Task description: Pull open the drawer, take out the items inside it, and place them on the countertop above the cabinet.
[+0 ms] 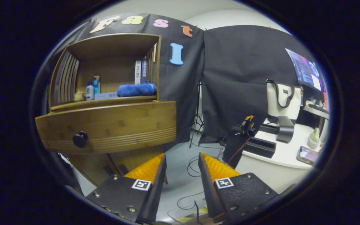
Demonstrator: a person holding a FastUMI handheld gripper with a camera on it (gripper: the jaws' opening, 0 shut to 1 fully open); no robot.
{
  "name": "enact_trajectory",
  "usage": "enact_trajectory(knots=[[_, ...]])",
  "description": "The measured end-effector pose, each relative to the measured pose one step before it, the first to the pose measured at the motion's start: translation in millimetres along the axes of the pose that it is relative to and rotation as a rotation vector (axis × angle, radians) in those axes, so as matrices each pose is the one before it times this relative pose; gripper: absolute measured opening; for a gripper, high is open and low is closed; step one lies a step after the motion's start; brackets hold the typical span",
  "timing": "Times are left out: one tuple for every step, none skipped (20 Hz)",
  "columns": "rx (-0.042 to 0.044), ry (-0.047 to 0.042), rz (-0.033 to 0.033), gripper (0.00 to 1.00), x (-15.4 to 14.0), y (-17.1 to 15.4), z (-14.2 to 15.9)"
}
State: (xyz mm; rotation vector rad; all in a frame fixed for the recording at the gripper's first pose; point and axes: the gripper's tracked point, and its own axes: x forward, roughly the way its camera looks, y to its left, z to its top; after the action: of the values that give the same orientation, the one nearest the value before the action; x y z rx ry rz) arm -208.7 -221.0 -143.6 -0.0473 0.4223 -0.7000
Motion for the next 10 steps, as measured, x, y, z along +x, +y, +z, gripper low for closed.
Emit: enact_trajectory(knots=[[0.00746, 0.01384, -0.0075, 0.6, -0.45, -2.49, -1.12], [0.00525, 0.0164, -0.02212, 0.6, 0.19, -4.82, -3.04], [0.0056, -0.00201, -0.01416, 0.6, -0.7, -4.54, 1.13], [0.00022, -0.02621, 0.01704, 0.6, -0.79, 2.15, 7.72], [-0.00098, -0.02613, 0.02491, 0.6, -12.06, 5.61, 7.78], [-0.01424, -0.01181, 0.00267, 0.43, 4.52, 0.88, 4.29], [-0.00492, 0.00148, -0.00066, 0.25, 5.39, 1.22, 0.7], [0.00059, 0.01397, 0.01571, 0.25, 4.68, 8.96, 1.62], [-0.00341, 0.00862, 0.02502, 0.25, 6.34, 12.2, 4.25], [-0.00447, -0.00006, 0.02402, 0.25, 5.93, 14.96, 6.35]])
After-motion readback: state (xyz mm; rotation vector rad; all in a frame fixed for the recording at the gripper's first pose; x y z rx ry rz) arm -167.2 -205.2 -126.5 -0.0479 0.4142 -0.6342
